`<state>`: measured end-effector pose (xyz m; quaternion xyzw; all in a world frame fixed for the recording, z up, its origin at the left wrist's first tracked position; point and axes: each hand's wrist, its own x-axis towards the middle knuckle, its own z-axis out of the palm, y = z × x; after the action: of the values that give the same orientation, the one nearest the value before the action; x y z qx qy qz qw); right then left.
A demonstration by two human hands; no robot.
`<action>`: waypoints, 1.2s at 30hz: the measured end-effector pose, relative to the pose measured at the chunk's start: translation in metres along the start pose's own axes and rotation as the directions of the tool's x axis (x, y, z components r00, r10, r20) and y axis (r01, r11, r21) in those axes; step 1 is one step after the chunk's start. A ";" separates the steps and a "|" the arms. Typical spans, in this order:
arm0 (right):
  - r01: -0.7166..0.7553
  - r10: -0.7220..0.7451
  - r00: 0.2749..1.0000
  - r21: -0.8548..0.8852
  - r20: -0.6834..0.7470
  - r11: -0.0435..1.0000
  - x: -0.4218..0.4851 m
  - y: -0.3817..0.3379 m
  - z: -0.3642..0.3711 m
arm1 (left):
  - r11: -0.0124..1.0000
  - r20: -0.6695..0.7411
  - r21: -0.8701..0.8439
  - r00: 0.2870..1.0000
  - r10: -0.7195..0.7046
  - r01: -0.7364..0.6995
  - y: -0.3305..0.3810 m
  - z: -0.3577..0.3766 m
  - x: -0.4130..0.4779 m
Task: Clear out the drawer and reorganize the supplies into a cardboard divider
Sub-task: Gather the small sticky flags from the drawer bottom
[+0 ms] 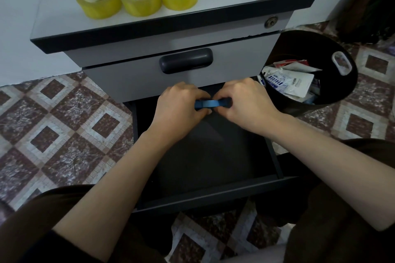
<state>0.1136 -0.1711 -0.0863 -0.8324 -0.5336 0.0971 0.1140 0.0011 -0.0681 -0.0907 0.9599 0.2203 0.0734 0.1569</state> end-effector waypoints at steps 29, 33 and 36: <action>-0.036 0.036 0.999 -0.013 0.020 0.999 0.000 0.001 0.003 | 0.980 0.226 0.198 0.971 -0.078 0.033 -0.003 0.000 0.002; -0.046 0.046 0.998 -0.010 0.032 0.999 0.001 0.000 0.004 | 0.981 0.250 0.192 0.965 -0.080 0.032 -0.005 -0.002 0.002; -0.048 0.049 0.998 -0.012 0.034 0.999 0.001 0.000 0.005 | 0.980 0.280 0.200 0.958 -0.059 0.002 -0.002 0.002 0.002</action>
<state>0.1119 -0.1700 -0.0913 -0.8439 -0.5156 0.1110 0.0980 0.0023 -0.0667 -0.0931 0.9678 0.2163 -0.0902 0.0918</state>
